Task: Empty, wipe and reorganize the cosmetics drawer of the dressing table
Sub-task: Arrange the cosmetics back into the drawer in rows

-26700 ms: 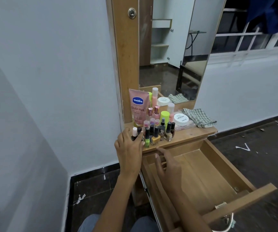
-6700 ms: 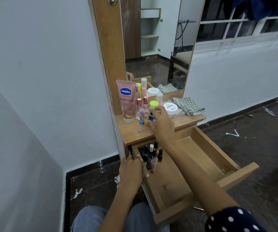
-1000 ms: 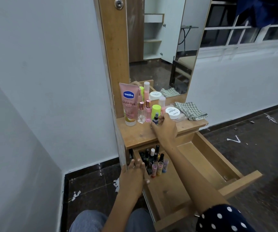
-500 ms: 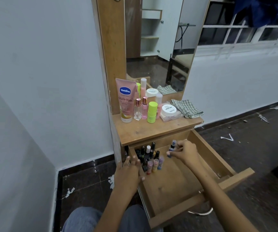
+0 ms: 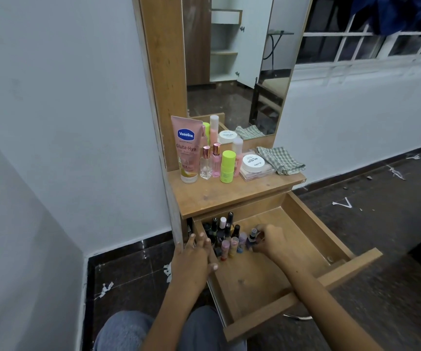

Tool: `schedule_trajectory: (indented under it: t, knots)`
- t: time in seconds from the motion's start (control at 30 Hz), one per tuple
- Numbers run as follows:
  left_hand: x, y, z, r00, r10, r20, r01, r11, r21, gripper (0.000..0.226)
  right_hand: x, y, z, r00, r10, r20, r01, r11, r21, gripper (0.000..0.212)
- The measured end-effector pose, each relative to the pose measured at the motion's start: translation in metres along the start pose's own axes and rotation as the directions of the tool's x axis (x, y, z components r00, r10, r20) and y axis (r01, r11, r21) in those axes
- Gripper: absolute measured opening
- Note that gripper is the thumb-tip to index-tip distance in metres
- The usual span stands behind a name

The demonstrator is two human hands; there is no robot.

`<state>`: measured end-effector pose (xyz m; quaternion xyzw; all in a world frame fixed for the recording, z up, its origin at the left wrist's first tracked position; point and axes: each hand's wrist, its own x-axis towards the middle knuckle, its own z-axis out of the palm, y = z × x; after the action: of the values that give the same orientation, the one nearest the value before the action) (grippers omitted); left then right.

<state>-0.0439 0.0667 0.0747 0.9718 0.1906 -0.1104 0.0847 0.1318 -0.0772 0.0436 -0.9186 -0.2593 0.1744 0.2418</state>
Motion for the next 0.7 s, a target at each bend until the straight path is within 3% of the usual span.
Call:
schedule_trajectory:
  t: [0.7]
  knots:
    - [-0.0015, 0.0004, 0.0014, 1.000, -0.009, -0.014, 0.009, 1.000, -0.030, 0.067, -0.0031, -0.0051, -0.0028, 0.990, -0.112, 0.084, 0.119, 0.990, -0.081, 0.020]
